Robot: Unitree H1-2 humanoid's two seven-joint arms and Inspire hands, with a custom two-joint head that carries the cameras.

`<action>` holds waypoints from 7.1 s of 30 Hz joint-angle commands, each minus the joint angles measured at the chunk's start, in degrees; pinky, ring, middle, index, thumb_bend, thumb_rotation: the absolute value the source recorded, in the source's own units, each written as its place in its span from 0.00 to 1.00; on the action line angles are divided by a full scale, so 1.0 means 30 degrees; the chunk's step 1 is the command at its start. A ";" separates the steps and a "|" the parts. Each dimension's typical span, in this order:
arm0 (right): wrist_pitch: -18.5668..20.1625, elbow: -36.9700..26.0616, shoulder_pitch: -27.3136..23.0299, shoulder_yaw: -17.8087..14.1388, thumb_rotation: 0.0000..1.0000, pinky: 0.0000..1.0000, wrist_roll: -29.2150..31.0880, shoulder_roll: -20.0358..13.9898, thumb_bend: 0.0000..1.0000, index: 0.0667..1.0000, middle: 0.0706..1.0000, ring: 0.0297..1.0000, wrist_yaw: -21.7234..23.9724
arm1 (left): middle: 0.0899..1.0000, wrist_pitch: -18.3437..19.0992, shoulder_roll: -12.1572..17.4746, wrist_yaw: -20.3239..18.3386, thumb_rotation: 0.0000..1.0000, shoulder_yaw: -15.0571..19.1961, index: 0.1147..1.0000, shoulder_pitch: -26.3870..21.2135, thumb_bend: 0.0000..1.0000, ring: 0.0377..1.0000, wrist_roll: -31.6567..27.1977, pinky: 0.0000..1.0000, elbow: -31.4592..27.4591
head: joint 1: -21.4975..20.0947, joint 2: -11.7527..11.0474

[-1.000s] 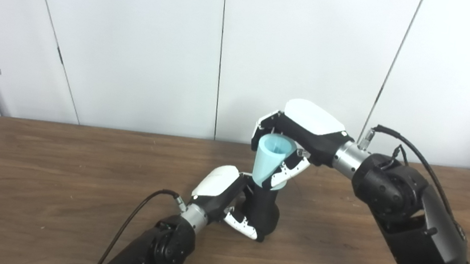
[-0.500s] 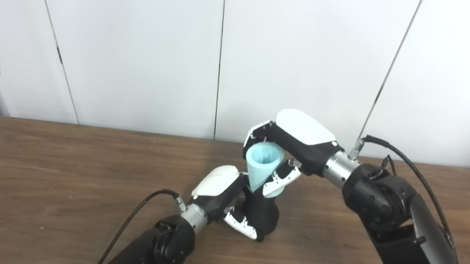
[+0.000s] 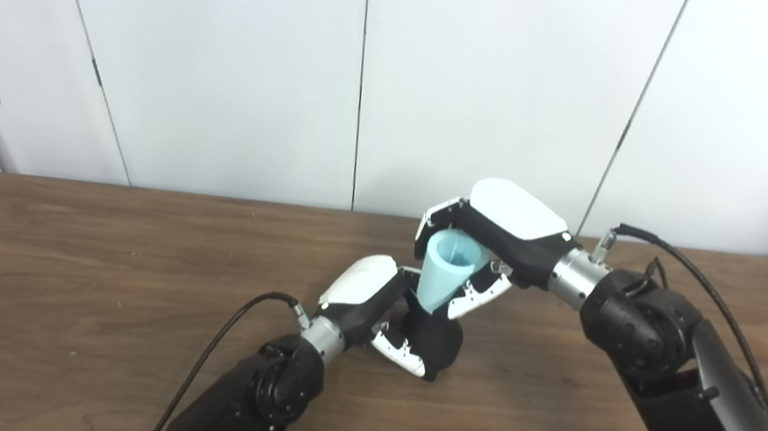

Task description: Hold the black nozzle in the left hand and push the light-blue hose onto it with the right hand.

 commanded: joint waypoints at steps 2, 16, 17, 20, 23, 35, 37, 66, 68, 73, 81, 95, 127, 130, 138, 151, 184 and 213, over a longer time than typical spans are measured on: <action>-0.0286 0.0258 0.0492 -0.0041 0.00 0.36 0.0236 -0.0377 0.50 0.48 0.47 0.42 0.0179 | 0.44 0.1319 0.0162 -0.1960 0.00 -0.0497 0.42 0.1046 0.53 0.55 0.0255 0.85 0.0697 | 0.0086 0.0083; -0.0185 0.1948 0.1696 0.0261 0.00 0.36 -0.0540 0.1307 0.50 0.48 0.46 0.42 -0.2870 | 0.42 0.1527 0.0407 -0.2034 0.00 -0.0557 0.43 0.1186 0.53 0.55 0.0559 0.83 0.0196 | 0.0226 0.0300; -0.0163 0.1955 0.1633 0.0382 0.00 0.35 -0.0583 0.1309 0.50 0.48 0.47 0.41 -0.2829 | 0.42 0.1542 0.0412 -0.2022 0.00 -0.0574 0.43 0.1158 0.53 0.55 0.0607 0.83 0.0222 | 0.0226 0.0300; 0.0097 0.1714 0.1337 0.0521 0.00 0.35 -0.0514 0.1247 0.50 0.48 0.47 0.41 -0.2544 | 0.43 0.1608 0.0405 -0.1968 0.00 -0.0625 0.42 0.1108 0.53 0.55 0.0761 0.85 0.0255 | 0.0213 0.0289; 0.0815 0.1072 0.0947 0.0380 0.00 0.34 -0.0397 0.1160 0.49 0.51 0.48 0.41 -0.2075 | 0.43 0.1599 0.0393 -0.1906 0.00 -0.0660 0.42 0.1100 0.53 0.55 0.0863 0.85 0.0306 | 0.0135 0.0248; 0.2419 -0.1324 0.0563 -0.0756 0.11 0.64 -0.1850 0.0905 0.90 0.85 0.90 0.80 -0.2129 | 0.43 0.1408 0.0178 -0.1954 0.00 -0.0561 0.42 0.1044 0.53 0.55 0.0532 0.85 0.0698 | -0.0041 0.0106; 0.2276 -0.1565 0.0623 -0.1032 0.14 0.70 -0.1951 0.0807 0.91 0.89 0.95 0.87 -0.2202 | 0.43 0.1355 0.0184 -0.1956 0.00 -0.0550 0.42 0.1023 0.53 0.55 0.0495 0.86 0.0779 | -0.0104 0.0061; 0.0170 -0.5350 0.1906 -0.1923 0.89 0.99 0.2484 -0.2706 0.79 1.00 1.00 1.00 0.2094 | 0.43 0.1200 0.0252 -0.1864 0.00 -0.0548 0.42 0.0930 0.53 0.55 0.0550 0.85 0.1130 | -0.0213 -0.0061; 0.0087 -0.5312 0.1885 -0.1867 0.91 1.00 0.2438 -0.2615 0.80 1.00 1.00 1.00 0.2183 | 0.43 0.1189 0.0253 -0.1854 0.00 -0.0539 0.42 0.0937 0.53 0.55 0.0536 0.85 0.1116 | -0.0213 -0.0061; 0.0209 -0.5203 0.1770 -0.1436 0.93 1.00 0.2281 -0.2306 0.82 1.00 1.00 1.00 0.2521 | 0.43 0.1115 0.0270 -0.1807 0.00 -0.0505 0.42 0.0975 0.53 0.55 0.0493 0.85 0.1105 | -0.0204 -0.0064; 0.0339 -0.4995 0.1577 -0.0960 0.94 1.00 0.1563 -0.1879 0.85 1.00 1.00 1.00 0.2738 | 0.43 0.1056 0.0179 -0.1855 0.00 -0.0502 0.43 0.0926 0.53 0.55 0.0410 0.87 0.1215 | -0.0184 -0.0067; 0.0164 -0.4230 0.1006 -0.1079 0.94 1.00 0.0849 -0.0996 0.83 1.00 1.00 1.00 0.2248 | 0.43 0.1066 0.0271 -0.2034 0.00 -0.0507 0.43 0.0893 0.53 0.55 0.0312 0.87 0.1190 | -0.0143 -0.0032; -0.0187 -0.4231 0.2989 -0.0394 0.82 0.97 -0.1645 -0.1815 0.76 0.99 1.00 1.00 0.2579 | 0.44 0.1316 0.0559 -0.1981 0.00 -0.0355 0.42 0.0933 0.53 0.55 0.0381 0.86 0.0728 | -0.0217 0.0477; -0.0408 -0.3736 0.3287 -0.0071 0.82 0.98 -0.1781 -0.1679 0.76 0.99 1.00 1.00 0.2462 | 0.44 0.1349 0.0468 -0.1906 0.00 -0.0266 0.42 0.0911 0.53 0.55 0.0324 0.86 0.0771 | -0.0212 0.0517; -0.0841 -0.2881 0.3299 0.0878 0.89 1.00 -0.2008 -0.1500 0.80 1.00 1.00 1.00 0.2147 | 0.44 0.1439 0.0284 -0.1801 0.00 -0.0193 0.42 0.0884 0.53 0.55 0.0375 0.85 0.0768 | -0.0154 0.0603; -0.1394 -0.2879 0.2930 0.2117 0.90 1.00 -0.1561 -0.1741 0.80 0.97 1.00 1.00 0.2785 | 0.44 0.1409 0.0206 -0.1841 0.00 -0.0109 0.42 0.0979 0.53 0.55 0.0383 0.86 0.0738 | -0.0036 0.0707; 0.1040 -0.2581 0.3407 -0.0750 0.37 0.86 -0.0472 0.0730 0.66 1.00 1.00 0.95 -0.1265 | 0.44 0.1143 0.0184 -0.1878 0.00 -0.0057 0.42 0.0718 0.53 0.55 0.0375 0.85 0.1304 | -0.0242 0.0378; 0.2582 -0.3656 0.6306 -0.5415 0.02 0.64 0.4685 0.1720 0.78 1.00 0.97 0.82 -0.3635 | 0.44 0.0929 0.0446 -0.1698 0.00 0.0176 0.42 0.0901 0.53 0.55 0.0425 0.84 0.1208 | -0.0091 0.0103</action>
